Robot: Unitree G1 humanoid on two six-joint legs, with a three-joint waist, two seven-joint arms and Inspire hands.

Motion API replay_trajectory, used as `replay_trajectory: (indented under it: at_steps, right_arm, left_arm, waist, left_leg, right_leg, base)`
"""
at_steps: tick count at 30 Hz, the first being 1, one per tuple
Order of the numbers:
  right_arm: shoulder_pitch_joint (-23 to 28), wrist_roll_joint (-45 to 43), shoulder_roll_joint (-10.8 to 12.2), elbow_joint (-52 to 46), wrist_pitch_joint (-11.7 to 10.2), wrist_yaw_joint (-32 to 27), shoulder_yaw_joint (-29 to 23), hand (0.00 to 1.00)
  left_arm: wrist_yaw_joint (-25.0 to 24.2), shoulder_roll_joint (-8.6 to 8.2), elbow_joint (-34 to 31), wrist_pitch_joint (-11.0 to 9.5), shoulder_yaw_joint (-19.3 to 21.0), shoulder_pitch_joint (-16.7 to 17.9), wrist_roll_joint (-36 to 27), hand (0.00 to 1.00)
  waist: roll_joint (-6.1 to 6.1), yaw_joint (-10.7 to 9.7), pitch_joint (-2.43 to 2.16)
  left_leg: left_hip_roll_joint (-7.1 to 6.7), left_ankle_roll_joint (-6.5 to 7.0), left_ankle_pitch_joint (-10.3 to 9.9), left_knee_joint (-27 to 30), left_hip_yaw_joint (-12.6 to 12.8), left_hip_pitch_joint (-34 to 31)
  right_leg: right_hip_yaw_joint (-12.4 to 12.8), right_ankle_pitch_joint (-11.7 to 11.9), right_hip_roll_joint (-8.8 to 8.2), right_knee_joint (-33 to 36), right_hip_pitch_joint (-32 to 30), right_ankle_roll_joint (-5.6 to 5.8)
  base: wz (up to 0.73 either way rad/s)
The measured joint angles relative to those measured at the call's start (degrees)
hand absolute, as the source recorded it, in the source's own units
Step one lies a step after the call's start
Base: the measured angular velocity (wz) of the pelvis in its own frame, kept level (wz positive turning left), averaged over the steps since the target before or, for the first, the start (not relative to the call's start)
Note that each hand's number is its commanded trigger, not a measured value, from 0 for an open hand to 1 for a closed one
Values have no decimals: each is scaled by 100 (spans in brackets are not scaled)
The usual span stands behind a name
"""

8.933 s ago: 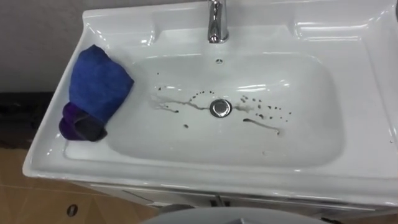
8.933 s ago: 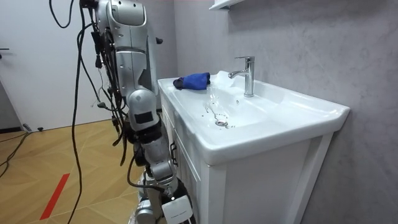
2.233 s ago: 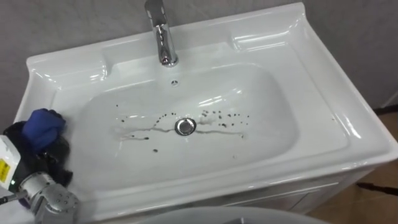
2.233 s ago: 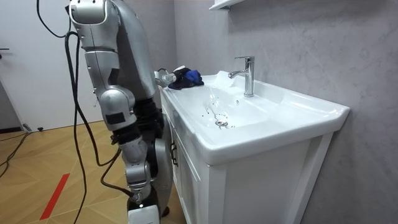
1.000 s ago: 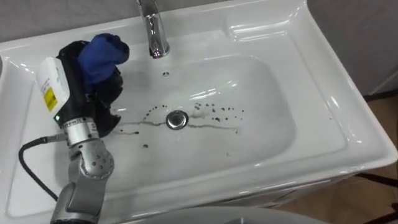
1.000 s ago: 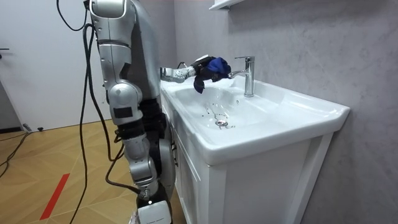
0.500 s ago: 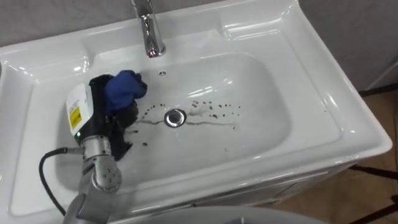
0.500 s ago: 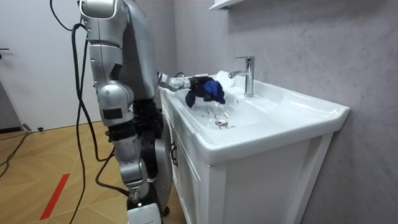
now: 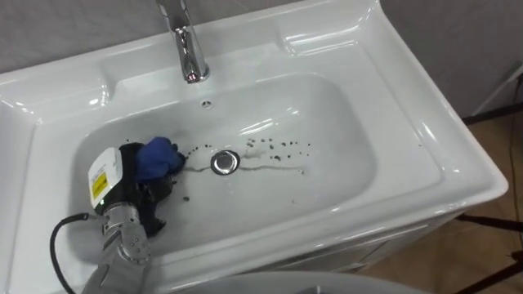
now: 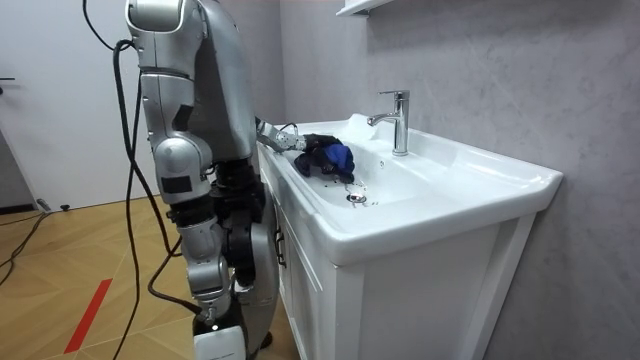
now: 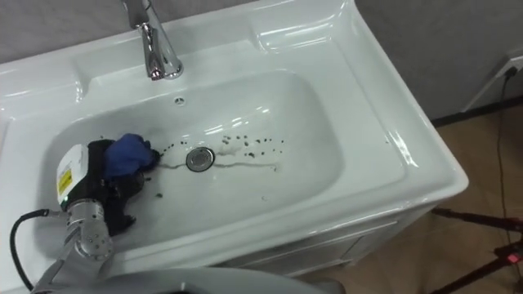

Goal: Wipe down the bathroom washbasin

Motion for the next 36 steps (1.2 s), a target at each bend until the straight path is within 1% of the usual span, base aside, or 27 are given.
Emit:
replay_trajectory:
  at_steps: [2, 3, 6, 7, 9, 12, 16, 18, 19, 22, 25, 28, 30, 32, 33, 34, 36]
  right_arm:
    - [10, -48, 1, -66, 41, 21, -32, 0]
    - [14, -97, 1, -129, 92, 33, -34, 0]
    - [18, -193, 2, -208, 238, 89, -35, 0]
    - [17, -206, 2, -210, 258, 93, -34, 0]
    - [18, -238, 1, -210, 283, 89, -37, 0]
    - [21, -227, 4, -200, 310, 71, -39, 0]
    - [57, -141, 45, -170, 340, -22, -35, 0]
    - [90, -140, 92, -201, 451, -47, -34, 0]
    - [109, -142, 98, -213, 471, -42, -34, 0]
    - [121, -143, 111, -215, 558, -38, -36, 0]
    - [116, -140, 98, -218, 576, -47, -34, 0]
    - [135, -163, 100, -241, 660, -60, -39, 0]
    - [161, -211, 147, -222, 682, -84, -35, 0]
    - [194, -201, 191, -208, 689, -101, -35, 0]
    - [192, -203, 211, -213, 696, -104, -35, 0]
    - [194, -202, 217, -221, 696, -107, -35, 0]
    - [225, -150, 243, -249, 699, -134, -37, 0]
  left_arm:
    - [-39, 6, 74, 45, 67, -30, 0, 100]
    - [-44, 8, 93, 107, 98, -59, 0, 100]
    - [-62, 6, 182, 197, 116, -128, 73, 100]
    - [-62, 5, 188, 215, 112, -142, 109, 100]
    - [-63, 3, 231, 241, 111, -148, 221, 100]
    - [-102, -17, 299, 253, 111, -149, 226, 100]
    - [-274, -33, 299, 374, 131, -170, 217, 100]
    - [-403, -43, 361, 419, 161, -263, 188, 100]
    - [-421, -49, 409, 426, 161, -303, 182, 100]
    - [-616, -59, 605, 451, 174, -529, -52, 100]
    - [-833, -84, 770, 487, 210, -712, -345, 100]
    - [-1095, -89, 886, 545, 261, -823, -479, 100]
    - [-1315, -112, 904, 689, 293, -934, -669, 100]
    - [-1458, -121, 982, 751, 271, -1055, -876, 100]
    - [-1545, -120, 987, 767, 270, -1084, -1092, 100]
    - [-1592, -122, 988, 789, 263, -1103, -1185, 100]
    - [-1825, -130, 982, 890, 228, -1228, -1373, 100]
  waist:
    - [4, -12, 1]
    - [3, -20, 1]
    - [5, -26, -1]
    - [6, -27, -2]
    - [24, -23, -15]
    - [55, -24, -39]
    - [76, -12, -39]
    - [78, -18, -37]
    - [78, -20, -37]
    - [99, -21, -33]
    - [167, -25, -31]
    - [244, -135, -36]
    - [276, -204, -35]
    - [277, -248, -34]
    - [276, -336, -34]
    - [277, -362, -34]
    - [267, -413, -29]
  left_leg:
    - [2, 0, 0, 0, 22, 4]
    - [2, 0, 0, 0, 36, -7]
    - [2, 1, -1, 0, 63, -2]
    - [3, 1, -1, 0, 65, -2]
    - [9, 1, -1, 0, 83, -7]
    - [23, 0, 0, 3, 115, 28]
    - [37, 0, 0, -2, 153, 97]
    - [38, 0, -1, -1, 168, 109]
    - [38, 0, -1, 0, 168, 106]
    - [46, -2, -3, -8, 201, 106]
    - [66, -3, -4, -11, 283, 95]
    - [70, -4, -4, -9, 312, 96]
    - [70, -4, -4, -4, 311, 92]
    - [69, -4, -4, -2, 311, 85]
    - [67, -4, -4, 0, 313, 73]
    - [66, -4, -4, -2, 322, 68]
    - [67, -3, -3, -2, 383, 34]
  right_leg:
    - [11, -2, 1, 22, -1, 0]
    - [26, -5, 1, 19, -15, 0]
    - [56, -8, 1, 20, -25, 2]
    - [66, -8, 3, 23, -29, 2]
    - [96, -7, 9, 43, -62, 2]
    - [115, 1, 20, 65, -68, -6]
    - [161, 1, 32, 117, -26, -8]
    - [175, -7, 33, 109, -13, -16]
    - [177, -9, 32, 105, -13, -15]
    - [224, -23, 42, 120, -52, -14]
    - [317, 1, 72, 137, -101, -16]
    - [329, 10, 73, 132, -107, -17]
    - [320, 9, 68, 140, -116, -17]
    - [317, 9, 65, 134, -113, -17]
    - [325, 8, 59, 133, -122, -16]
    - [338, 7, 59, 137, -135, -14]
    - [388, 7, 63, 166, -210, -13]
  base:
    - [-8]
    - [-5]
    - [-5]
    - [-5]
    - [-6]
    - [-5]
    - [-7]
    - [0]
    - [0]
    - [-5]
    - [-12]
    - [-3]
    - [0]
    - [2]
    - [0]
    - [-7]
    - [-13]
